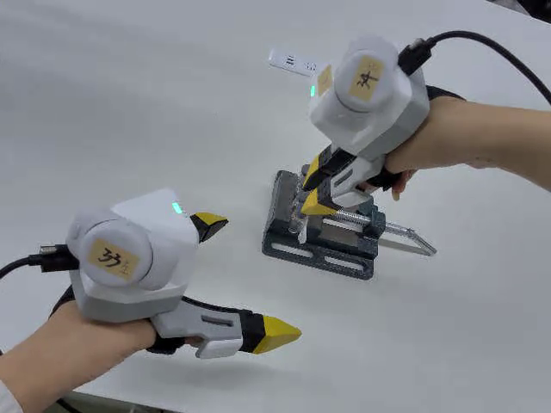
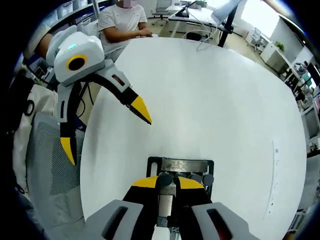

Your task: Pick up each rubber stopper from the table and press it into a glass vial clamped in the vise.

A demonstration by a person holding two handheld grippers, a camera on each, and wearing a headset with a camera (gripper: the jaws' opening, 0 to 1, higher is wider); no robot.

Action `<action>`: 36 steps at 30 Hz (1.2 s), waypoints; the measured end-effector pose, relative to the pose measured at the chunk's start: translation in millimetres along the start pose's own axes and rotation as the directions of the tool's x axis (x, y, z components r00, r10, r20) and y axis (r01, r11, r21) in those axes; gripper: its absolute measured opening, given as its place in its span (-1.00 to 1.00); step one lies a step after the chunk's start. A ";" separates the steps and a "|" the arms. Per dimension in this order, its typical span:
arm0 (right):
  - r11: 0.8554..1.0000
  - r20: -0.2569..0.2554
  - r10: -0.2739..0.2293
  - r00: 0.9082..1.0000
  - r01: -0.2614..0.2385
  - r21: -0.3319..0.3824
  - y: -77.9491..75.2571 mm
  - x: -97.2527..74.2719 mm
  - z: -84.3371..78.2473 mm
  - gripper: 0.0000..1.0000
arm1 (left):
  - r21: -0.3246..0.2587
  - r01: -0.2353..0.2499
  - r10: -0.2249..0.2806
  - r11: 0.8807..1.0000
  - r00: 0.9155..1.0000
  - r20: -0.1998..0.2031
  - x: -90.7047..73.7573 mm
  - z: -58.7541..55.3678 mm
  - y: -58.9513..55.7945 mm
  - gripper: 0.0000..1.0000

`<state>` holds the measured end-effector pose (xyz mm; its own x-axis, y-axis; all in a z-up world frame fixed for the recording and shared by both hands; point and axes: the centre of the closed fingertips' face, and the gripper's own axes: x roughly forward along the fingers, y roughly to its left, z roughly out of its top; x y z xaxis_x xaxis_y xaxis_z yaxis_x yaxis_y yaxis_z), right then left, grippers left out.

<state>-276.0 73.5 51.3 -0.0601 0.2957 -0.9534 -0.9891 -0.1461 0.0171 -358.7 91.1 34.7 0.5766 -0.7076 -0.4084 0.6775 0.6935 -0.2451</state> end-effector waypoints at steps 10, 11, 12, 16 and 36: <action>0.997 -0.007 0.068 0.998 -0.068 0.030 6.9 4.7 -7.4 -0.98 | -0.003 -0.003 0.003 1.000 1.000 -0.006 0.8 -0.5 2.7 0.87; 0.997 -0.006 0.073 0.997 -0.073 0.030 8.8 5.2 -7.4 -0.98 | -0.003 -0.003 0.003 1.000 1.000 -0.006 0.8 -0.7 2.8 0.87; 0.997 -0.001 0.077 0.997 -0.077 0.030 10.2 6.1 -6.5 -0.97 | -0.004 -0.002 0.002 1.000 1.000 -0.008 0.8 -1.3 3.0 0.87; 0.996 0.003 0.078 0.997 -0.078 0.029 9.4 10.4 -4.4 -0.97 | -0.007 -0.001 0.001 1.000 1.000 -0.012 0.7 -3.3 4.4 0.87; 0.995 -0.028 0.099 0.995 -0.099 -0.002 6.5 16.6 -8.3 -1.00 | -0.020 -0.003 0.002 1.000 1.000 -0.019 1.9 -8.5 6.5 0.85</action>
<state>-282.4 69.6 33.1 -0.1535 0.2532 -0.9551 -0.9782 -0.1760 0.1105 -357.0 95.4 24.8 0.5695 -0.7033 -0.4255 0.6665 0.6980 -0.2618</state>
